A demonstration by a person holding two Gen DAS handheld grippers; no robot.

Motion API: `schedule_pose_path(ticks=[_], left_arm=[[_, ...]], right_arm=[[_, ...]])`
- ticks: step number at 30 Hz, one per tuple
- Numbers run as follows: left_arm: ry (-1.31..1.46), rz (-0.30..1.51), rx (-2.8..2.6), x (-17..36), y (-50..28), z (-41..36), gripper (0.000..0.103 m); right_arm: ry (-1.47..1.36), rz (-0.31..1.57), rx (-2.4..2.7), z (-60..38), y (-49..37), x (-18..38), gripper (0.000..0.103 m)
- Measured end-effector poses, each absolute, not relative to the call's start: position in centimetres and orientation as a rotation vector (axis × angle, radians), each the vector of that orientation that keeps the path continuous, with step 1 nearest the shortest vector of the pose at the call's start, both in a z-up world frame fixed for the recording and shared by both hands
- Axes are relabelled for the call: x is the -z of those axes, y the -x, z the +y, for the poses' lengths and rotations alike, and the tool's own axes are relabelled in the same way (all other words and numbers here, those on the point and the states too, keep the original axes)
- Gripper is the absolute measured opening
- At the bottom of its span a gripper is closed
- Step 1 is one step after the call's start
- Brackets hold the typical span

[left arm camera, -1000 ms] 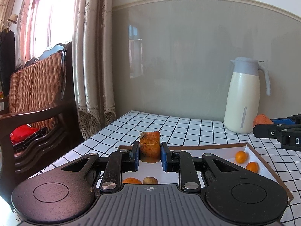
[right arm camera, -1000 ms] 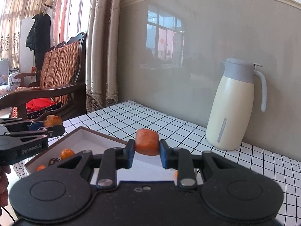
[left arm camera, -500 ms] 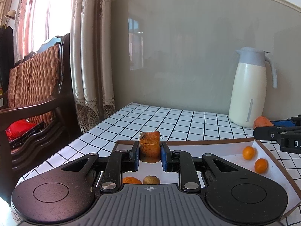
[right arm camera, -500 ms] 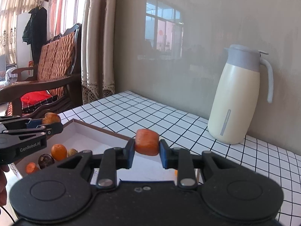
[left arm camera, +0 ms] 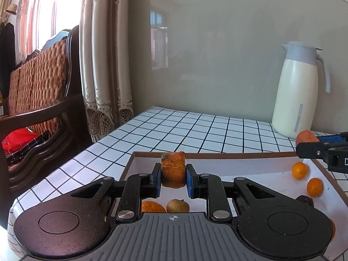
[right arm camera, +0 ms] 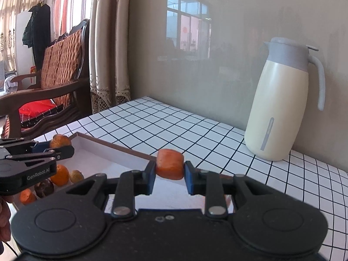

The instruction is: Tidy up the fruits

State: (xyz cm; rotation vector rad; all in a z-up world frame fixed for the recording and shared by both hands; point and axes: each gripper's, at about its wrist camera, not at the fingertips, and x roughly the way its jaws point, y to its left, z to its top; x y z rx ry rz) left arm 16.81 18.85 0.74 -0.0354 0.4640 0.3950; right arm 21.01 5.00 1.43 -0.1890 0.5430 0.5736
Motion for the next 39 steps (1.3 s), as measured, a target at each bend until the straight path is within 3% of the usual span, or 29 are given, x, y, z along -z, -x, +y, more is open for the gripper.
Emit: schedule_pose_path(ticks=[18, 20, 21, 22, 23, 24, 25, 39], left_arm=[[0.060, 0.523, -0.390, 0.2, -19.5, 19.3, 0.023], [0.050, 0.530, -0.379, 0.1, -19.6, 19.1, 0.023], [0.047, 0.526, -0.381, 0.0, -19.5, 19.0, 0.023], [0.048, 0.523, -0.377, -0.2, -19.3, 18.9, 0.032], [0.050, 0.512, -0.381, -0.4, -19.1, 18.9, 0.070], [0.044, 0.490, -0.406, -0.5, -18.8, 18.8, 0.091], [0.025, 0.444, -0.441, -0.8, -18.2, 18.6, 0.103], [0.024, 0.428, -0.450, -1.0, -17.7, 19.0, 0.103]], right_arm=[[0.191, 0.608, -0.579, 5.2, -23.4, 0.2, 0.020], [0.215, 0.597, -0.574, 5.5, -23.4, 0.1, 0.030], [0.216, 0.573, -0.556, 5.4, -23.2, 0.0, 0.045], [0.199, 0.531, -0.536, 5.1, -22.9, -0.3, 0.080], [0.185, 0.494, -0.519, 4.8, -22.6, -0.5, 0.096], [0.177, 0.469, -0.504, 4.6, -22.4, -0.7, 0.097], [0.178, 0.471, -0.501, 4.6, -22.5, -0.9, 0.097], [0.161, 0.514, -0.497, 4.4, -23.0, -0.1, 0.097]])
